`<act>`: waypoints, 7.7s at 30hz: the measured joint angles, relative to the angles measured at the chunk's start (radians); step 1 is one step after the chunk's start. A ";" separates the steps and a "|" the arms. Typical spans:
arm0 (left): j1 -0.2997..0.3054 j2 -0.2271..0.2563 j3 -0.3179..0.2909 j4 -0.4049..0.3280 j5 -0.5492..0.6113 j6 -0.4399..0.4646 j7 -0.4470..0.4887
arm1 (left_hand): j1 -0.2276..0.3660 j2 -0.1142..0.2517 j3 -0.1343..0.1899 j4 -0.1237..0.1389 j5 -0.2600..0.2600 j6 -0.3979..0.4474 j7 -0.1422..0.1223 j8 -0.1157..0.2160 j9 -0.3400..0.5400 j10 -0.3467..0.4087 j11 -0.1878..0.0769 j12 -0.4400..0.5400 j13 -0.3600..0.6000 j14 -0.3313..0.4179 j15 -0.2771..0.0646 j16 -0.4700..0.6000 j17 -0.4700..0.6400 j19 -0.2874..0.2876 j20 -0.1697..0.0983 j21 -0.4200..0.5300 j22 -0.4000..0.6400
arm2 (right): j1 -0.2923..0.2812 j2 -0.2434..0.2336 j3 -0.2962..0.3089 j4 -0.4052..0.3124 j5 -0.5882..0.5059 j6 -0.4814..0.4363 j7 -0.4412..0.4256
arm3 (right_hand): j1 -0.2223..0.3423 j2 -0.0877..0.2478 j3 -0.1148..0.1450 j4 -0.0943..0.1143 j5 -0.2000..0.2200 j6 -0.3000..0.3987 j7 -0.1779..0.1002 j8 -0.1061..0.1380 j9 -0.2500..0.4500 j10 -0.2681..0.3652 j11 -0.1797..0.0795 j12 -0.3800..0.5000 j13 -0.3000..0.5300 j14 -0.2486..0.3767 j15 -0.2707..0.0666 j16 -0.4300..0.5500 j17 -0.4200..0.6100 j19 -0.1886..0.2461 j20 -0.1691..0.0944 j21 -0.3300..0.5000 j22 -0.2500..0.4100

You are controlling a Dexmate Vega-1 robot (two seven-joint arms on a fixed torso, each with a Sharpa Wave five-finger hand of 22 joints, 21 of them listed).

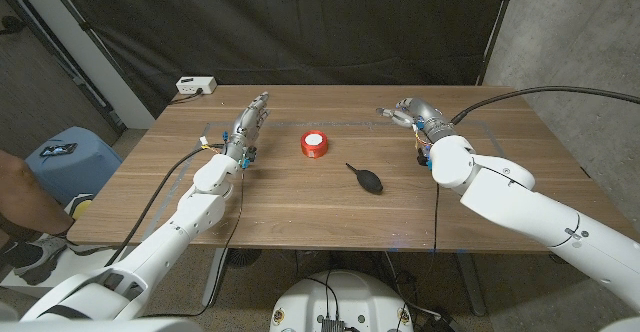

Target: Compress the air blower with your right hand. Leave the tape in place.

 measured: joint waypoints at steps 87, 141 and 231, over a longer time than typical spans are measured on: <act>-0.004 -0.023 0.000 0.039 -0.013 -0.040 -0.029 | 0.005 0.005 0.007 -0.015 0.000 0.030 0.005 0.005 0.000 0.012 0.005 0.007 0.000 0.004 0.004 0.000 0.005 0.000 0.000 -0.006 0.000 | 0.656 -0.016 -0.590 -0.045 1.065 -0.338 -0.710 | 0.109 -0.075 0.036 -0.014 0.086 -0.033 -0.004 -0.020 0.009 0.041 0.041 0.051 0.108 0.051 0.057 0.021 0.043 -0.041 0.098 -0.016 0.004; -0.044 -0.035 0.022 0.063 -0.007 -0.010 -0.049 | 0.005 0.005 0.006 -0.022 0.004 0.030 0.006 0.005 0.000 0.012 0.006 0.007 0.000 0.004 0.004 0.000 0.005 0.000 0.000 -0.006 0.000 | 0.597 0.058 -0.661 0.037 0.930 -0.338 -0.714 | 0.143 -0.075 0.044 -0.014 0.086 0.000 0.000 -0.016 0.018 0.076 0.044 0.100 0.169 0.104 0.050 0.047 0.075 -0.030 0.101 -0.015 0.004; -0.043 -0.048 0.021 0.061 -0.022 -0.008 -0.054 | 0.005 0.005 0.006 -0.022 0.004 0.034 0.002 0.005 0.000 0.018 0.000 0.007 0.000 0.004 0.004 0.000 0.005 0.005 0.005 -0.006 0.000 | 0.562 0.091 -0.774 0.157 0.811 -0.338 -0.714 | 0.249 -0.075 0.076 -0.020 0.026 0.077 0.005 -0.002 0.041 0.135 -0.015 0.212 0.277 0.194 -0.040 0.113 0.154 0.029 0.067 0.000 0.004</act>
